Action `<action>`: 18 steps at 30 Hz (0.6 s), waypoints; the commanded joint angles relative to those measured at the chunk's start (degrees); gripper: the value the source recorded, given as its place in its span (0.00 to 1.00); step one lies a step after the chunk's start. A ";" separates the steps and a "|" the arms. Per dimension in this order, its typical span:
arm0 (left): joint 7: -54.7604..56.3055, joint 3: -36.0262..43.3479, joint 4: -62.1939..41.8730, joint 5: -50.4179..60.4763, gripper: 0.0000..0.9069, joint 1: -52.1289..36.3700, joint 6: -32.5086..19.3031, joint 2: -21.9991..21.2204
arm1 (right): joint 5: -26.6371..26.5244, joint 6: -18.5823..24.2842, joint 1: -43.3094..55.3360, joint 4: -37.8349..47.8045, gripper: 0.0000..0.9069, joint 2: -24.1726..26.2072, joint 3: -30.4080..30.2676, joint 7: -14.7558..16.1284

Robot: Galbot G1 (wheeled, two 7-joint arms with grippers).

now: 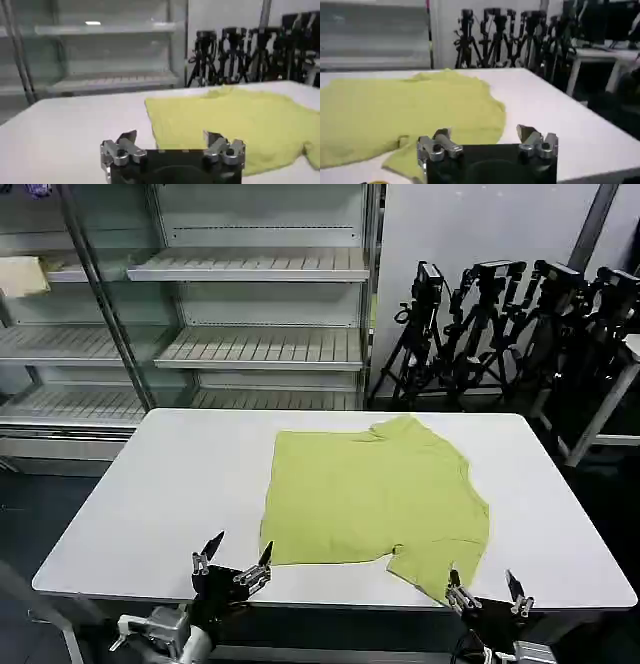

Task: Fold and organize the clothes.

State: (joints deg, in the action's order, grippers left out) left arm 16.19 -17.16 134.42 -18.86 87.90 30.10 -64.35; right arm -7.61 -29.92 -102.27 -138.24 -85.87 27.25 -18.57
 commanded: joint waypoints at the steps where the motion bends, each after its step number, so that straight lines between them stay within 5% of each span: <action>1: 1.74 5.33 -7.26 -2.50 1.00 -5.37 3.01 2.37 | -1.21 -1.57 0.11 1.48 1.00 -0.04 -0.53 -0.57; 8: 1.91 7.40 -9.93 -2.83 0.98 -7.77 3.01 2.25 | -0.20 -1.70 1.30 4.21 1.00 -0.74 -1.84 -0.76; 9: 2.11 7.56 -10.10 -3.14 0.89 -7.94 3.00 2.15 | -0.18 -1.71 1.37 4.37 1.00 -0.90 -1.96 -0.75; 11: 2.35 7.80 -10.53 -3.50 0.13 -7.97 3.01 2.02 | 0.07 -1.70 1.52 4.69 0.96 -1.19 -2.45 -0.63; 13: 2.48 7.96 -10.69 -3.97 0.03 -7.84 3.00 2.04 | 0.31 -1.67 1.60 4.85 0.76 -1.40 -2.71 -0.49; 16: 2.87 8.11 -10.71 -4.70 0.02 -7.82 2.96 2.03 | 0.44 -1.63 1.59 4.94 0.07 -1.47 -3.14 -0.32; 18: 3.04 8.18 -10.57 -5.05 0.02 -7.94 2.95 2.03 | 0.35 -1.57 1.46 4.90 0.00 -1.52 -3.38 -0.24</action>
State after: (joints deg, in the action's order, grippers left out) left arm 18.62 -10.45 125.82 -22.31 81.61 32.46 -62.81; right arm -7.30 -30.79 -101.04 -134.19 -87.25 24.30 -18.70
